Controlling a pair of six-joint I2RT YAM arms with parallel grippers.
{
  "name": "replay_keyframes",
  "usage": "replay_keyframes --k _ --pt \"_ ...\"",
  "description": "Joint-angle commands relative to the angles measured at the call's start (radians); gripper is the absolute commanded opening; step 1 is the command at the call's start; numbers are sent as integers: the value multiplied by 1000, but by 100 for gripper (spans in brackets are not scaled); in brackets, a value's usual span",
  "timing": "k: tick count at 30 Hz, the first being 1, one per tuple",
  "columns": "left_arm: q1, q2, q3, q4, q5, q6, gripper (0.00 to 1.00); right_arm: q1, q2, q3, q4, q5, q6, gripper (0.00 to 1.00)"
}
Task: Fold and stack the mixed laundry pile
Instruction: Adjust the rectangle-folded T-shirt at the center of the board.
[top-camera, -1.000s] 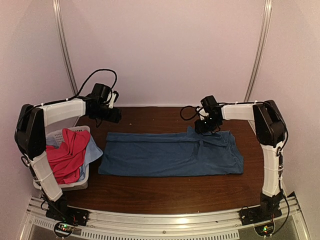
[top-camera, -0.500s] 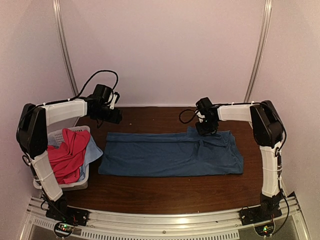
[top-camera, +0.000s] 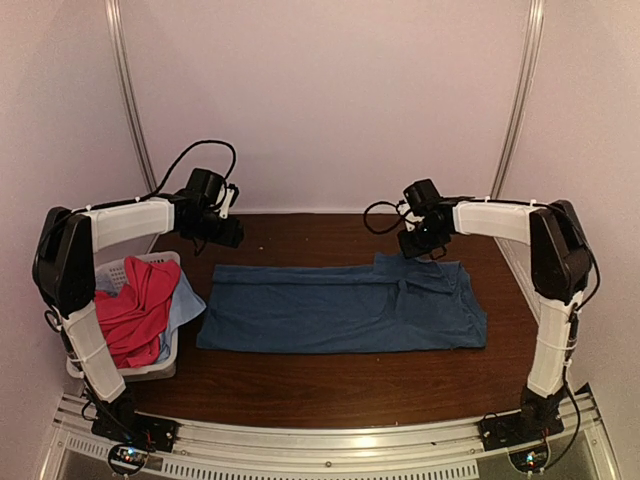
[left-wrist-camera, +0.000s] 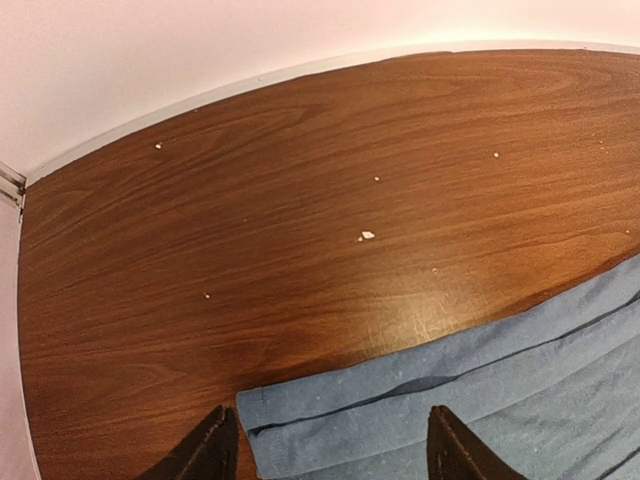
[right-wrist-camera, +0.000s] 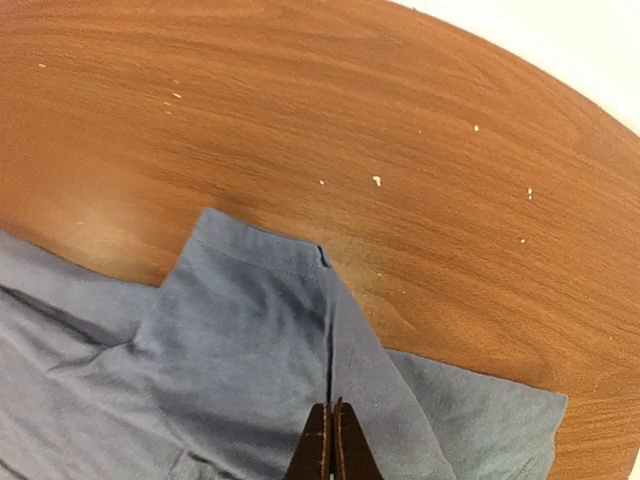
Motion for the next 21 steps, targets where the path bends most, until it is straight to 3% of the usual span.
replay_keyframes --k 1,13,21 --pt "-8 -24 11 4 15 1 66 4 -144 -86 41 -121 -18 0" --pt "-16 -33 0 7 31 -9 66 11 -507 -486 76 -363 7 0" --pt "-17 -31 -7 8 31 -5 66 15 -580 -667 37 -391 72 0"
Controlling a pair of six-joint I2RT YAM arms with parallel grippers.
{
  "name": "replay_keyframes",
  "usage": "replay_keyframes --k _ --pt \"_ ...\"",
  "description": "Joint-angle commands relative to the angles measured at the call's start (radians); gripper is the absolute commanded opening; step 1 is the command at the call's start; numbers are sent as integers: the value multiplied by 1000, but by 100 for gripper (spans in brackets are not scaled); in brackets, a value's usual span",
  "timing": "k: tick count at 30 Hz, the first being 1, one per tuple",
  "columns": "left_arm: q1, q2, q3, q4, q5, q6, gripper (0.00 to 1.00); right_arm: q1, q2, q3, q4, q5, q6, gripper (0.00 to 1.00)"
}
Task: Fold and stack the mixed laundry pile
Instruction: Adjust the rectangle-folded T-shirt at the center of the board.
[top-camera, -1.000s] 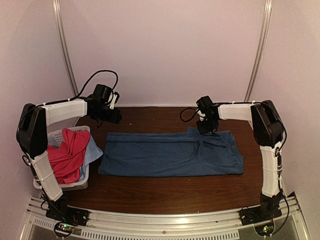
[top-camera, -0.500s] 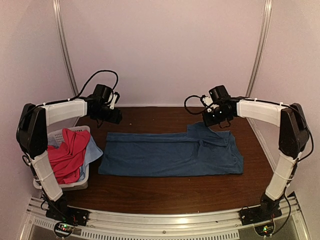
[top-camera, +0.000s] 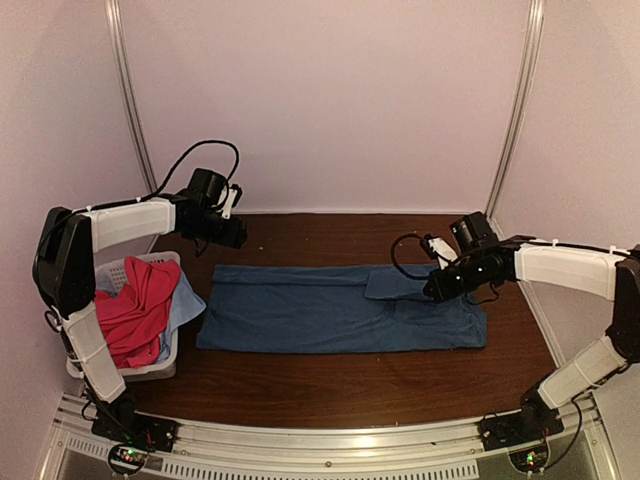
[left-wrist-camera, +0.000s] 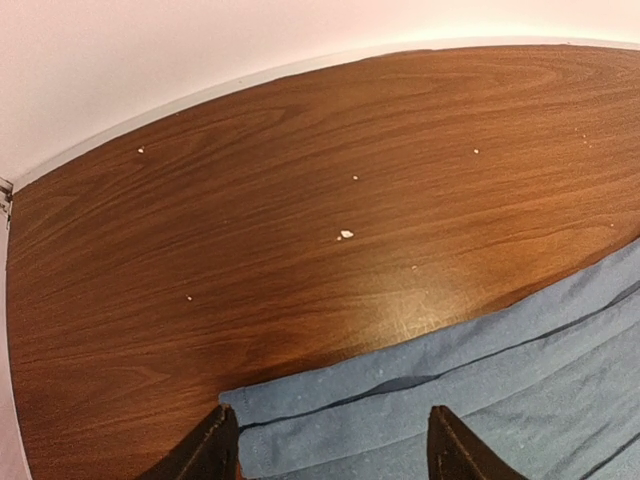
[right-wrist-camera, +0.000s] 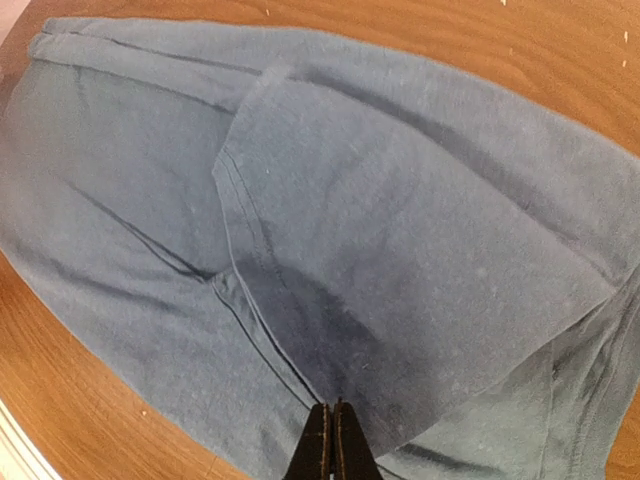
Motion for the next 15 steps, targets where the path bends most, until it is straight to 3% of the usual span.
replay_keyframes --k 1,13,15 --pt "-6 -29 -9 7 7 -3 66 9 13 -42 -53 -15 57 0" --pt "-6 -24 -12 8 6 2 66 8 -73 -93 -158 86 156 1" --pt "-6 -20 -13 9 11 1 66 15 -68 -64 -152 93 145 28"
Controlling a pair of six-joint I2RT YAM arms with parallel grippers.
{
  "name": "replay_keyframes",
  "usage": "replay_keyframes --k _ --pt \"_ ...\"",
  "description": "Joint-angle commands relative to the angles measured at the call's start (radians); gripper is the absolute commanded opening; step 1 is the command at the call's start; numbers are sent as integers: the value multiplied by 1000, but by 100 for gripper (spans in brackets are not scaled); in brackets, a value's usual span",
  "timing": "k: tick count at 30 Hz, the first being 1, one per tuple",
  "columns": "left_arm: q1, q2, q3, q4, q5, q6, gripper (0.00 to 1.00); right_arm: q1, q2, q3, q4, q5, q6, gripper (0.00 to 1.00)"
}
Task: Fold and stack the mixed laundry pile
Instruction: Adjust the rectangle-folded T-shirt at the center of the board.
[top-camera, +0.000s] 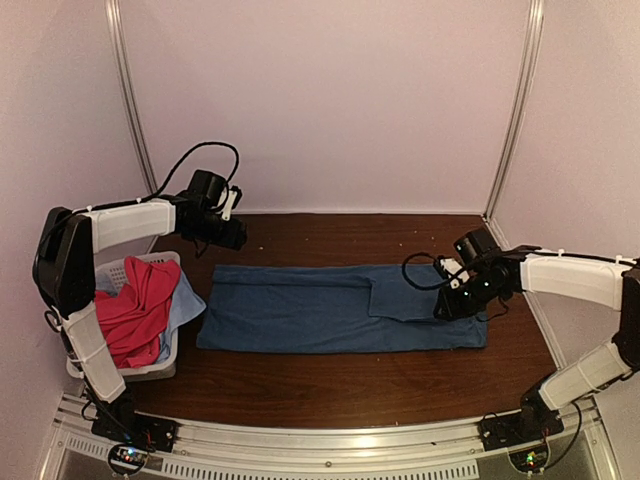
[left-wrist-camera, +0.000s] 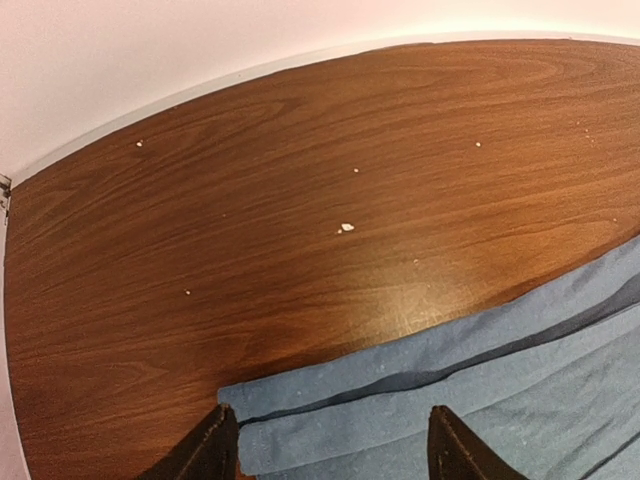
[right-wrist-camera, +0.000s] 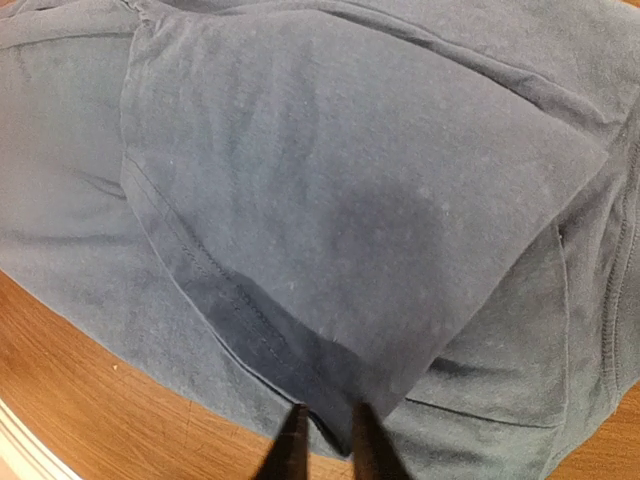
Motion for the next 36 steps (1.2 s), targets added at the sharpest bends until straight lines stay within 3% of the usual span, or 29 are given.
replay_keyframes --k 1,8,23,36 --pt "-6 -19 -4 9 11 0 66 21 -12 43 -15 64 8 31" --pt "-7 -18 -6 9 17 0 66 108 -35 119 84 63 -66 31" --pt "-8 -20 -16 12 6 -2 67 324 390 358 152 203 -35 32" --pt "-8 -13 -7 12 -6 4 67 345 569 468 81 246 -34 39"
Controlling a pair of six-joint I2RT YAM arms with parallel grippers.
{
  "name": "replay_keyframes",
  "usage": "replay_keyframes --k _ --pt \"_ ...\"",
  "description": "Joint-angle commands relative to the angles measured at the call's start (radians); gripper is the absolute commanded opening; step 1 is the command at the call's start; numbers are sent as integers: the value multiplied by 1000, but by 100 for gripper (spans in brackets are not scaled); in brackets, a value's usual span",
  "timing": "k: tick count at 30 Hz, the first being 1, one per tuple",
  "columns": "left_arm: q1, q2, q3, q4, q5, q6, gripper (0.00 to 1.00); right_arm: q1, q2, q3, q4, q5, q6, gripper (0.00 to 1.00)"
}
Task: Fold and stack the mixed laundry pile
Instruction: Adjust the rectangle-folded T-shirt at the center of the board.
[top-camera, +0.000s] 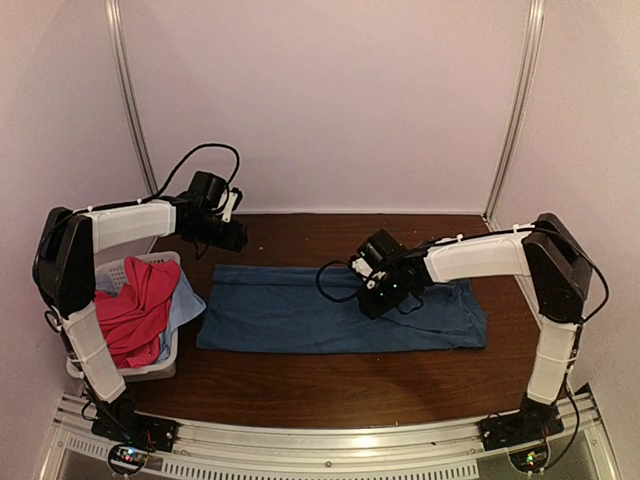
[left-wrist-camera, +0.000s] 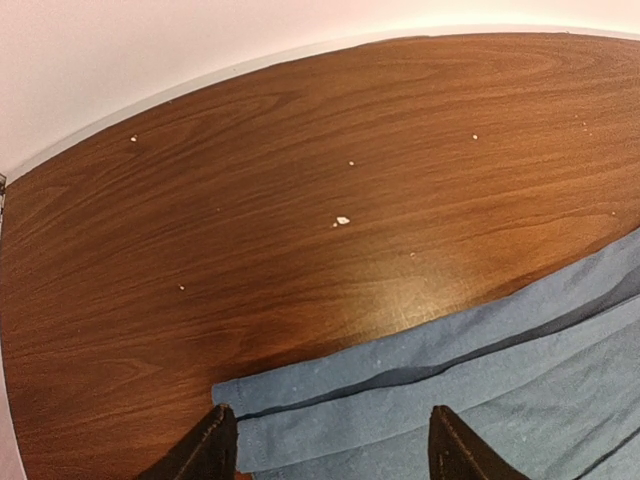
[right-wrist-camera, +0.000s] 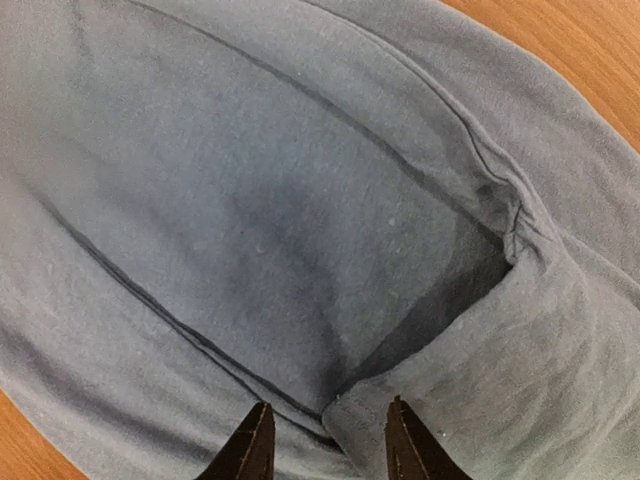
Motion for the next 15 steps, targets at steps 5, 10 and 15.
replay_keyframes --k 5,10,15 --pt "-6 -11 2 10 -18 10 67 4 72 36 -68 60 11 38" --pt "-7 -11 4 11 -25 12 67 5 88 26 -72 67 15 26" --pt "-6 -9 5 11 -21 12 67 5 57 37 -74 75 19 13"
